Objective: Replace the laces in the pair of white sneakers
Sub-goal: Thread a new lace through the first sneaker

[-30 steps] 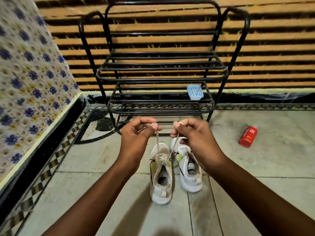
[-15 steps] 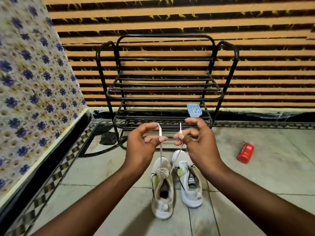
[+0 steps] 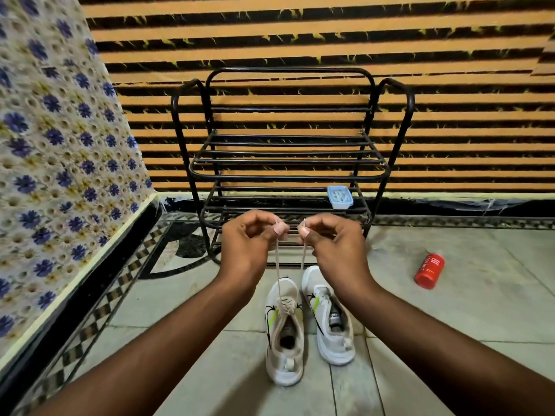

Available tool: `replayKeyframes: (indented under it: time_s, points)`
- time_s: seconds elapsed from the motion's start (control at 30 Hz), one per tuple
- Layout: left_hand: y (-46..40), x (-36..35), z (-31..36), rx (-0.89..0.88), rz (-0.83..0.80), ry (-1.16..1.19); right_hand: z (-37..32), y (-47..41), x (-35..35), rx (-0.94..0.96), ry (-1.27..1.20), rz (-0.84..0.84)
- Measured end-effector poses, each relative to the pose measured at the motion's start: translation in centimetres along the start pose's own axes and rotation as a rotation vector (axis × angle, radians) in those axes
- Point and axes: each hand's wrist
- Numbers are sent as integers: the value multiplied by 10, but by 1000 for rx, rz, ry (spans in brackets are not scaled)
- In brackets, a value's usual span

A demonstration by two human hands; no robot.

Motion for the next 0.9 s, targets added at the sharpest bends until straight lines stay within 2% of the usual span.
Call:
replayKeyframes:
  time_s: [0.13, 0.23, 0.4, 0.9]
  points:
    - [1, 1, 1, -25, -39, -95, 0, -1, 3, 20, -37, 84]
    - [4, 0, 3, 5, -21, -63, 1, 1, 3, 23, -79, 122]
    - [3, -1, 4, 23, -22, -22, 0, 4, 1, 21, -83, 114]
    - [4, 0, 5, -70, -26, -13, -4, 6, -4, 89, -13, 62]
Point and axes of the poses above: each hand's wrist, its own y-axis away from the middle knuckle, its own x-axis out of the back of the hand, z = x × y, and after that the axes turned 7 degrees about -z, right-handed
